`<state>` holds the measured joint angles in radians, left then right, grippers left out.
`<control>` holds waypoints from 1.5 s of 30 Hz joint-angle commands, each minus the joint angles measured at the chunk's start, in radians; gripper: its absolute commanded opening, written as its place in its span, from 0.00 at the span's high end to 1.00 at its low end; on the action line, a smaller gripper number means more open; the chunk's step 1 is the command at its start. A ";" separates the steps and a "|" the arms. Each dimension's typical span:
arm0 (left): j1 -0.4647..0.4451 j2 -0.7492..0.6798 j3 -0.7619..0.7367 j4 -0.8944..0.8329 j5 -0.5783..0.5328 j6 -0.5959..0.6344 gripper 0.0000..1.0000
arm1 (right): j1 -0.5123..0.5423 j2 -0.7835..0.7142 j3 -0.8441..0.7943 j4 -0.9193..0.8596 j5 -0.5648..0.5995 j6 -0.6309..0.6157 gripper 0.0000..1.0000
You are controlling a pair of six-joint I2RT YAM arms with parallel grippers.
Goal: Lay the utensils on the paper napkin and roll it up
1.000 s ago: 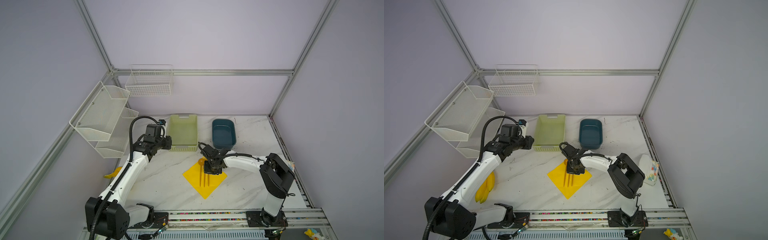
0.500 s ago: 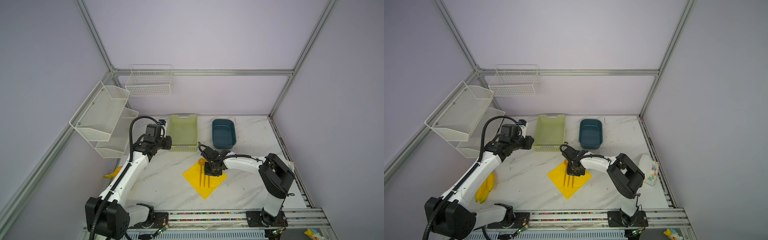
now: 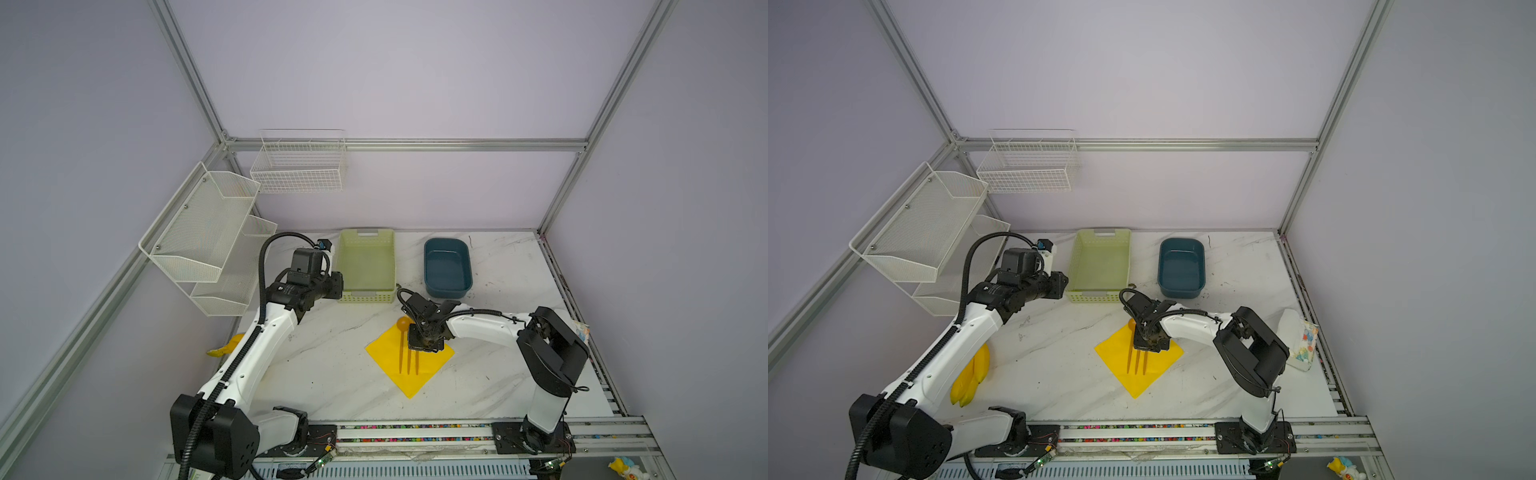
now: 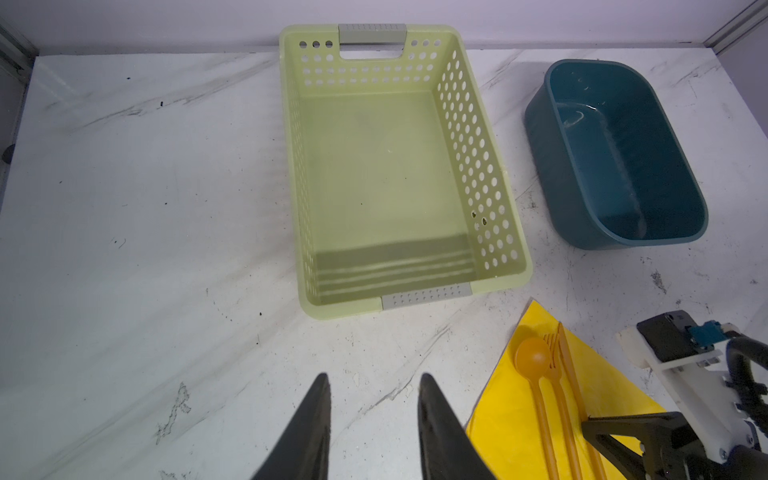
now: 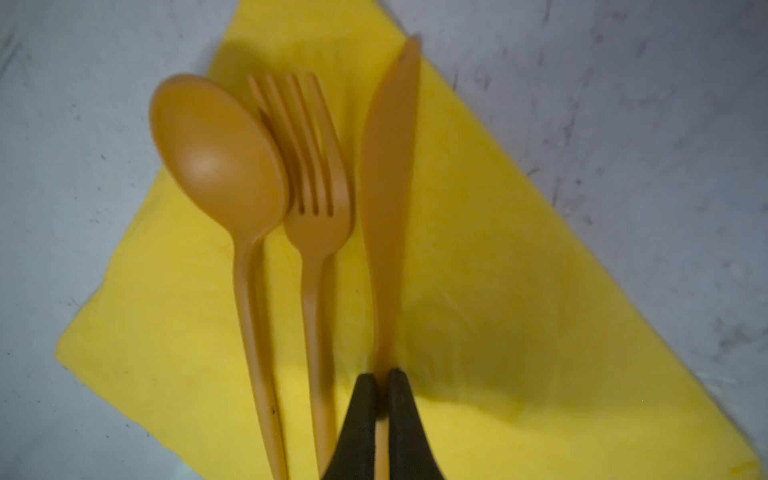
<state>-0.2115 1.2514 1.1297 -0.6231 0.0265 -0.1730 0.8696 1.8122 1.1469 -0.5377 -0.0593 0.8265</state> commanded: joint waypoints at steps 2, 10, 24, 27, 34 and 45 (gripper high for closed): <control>0.001 -0.027 -0.026 0.012 0.010 0.001 0.65 | 0.006 0.024 0.005 0.005 0.022 0.021 0.90; 0.001 -0.024 -0.024 0.013 0.012 0.000 0.65 | 0.005 0.040 -0.003 0.024 0.019 0.023 0.89; 0.001 -0.017 -0.024 0.013 0.015 0.000 0.65 | 0.006 0.033 0.041 -0.019 0.050 0.010 0.88; 0.001 -0.017 -0.024 0.013 0.017 -0.002 0.65 | 0.006 0.038 0.044 -0.018 0.049 0.008 0.88; 0.001 -0.021 -0.026 0.013 0.013 0.001 0.65 | 0.006 0.059 0.026 0.000 0.043 0.006 0.88; 0.001 -0.023 -0.025 0.013 0.013 0.001 0.65 | 0.006 0.044 0.030 -0.021 0.054 0.010 0.78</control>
<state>-0.2115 1.2514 1.1297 -0.6228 0.0296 -0.1730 0.8700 1.8492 1.1725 -0.5079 -0.0399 0.8265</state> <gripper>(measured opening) 0.349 0.216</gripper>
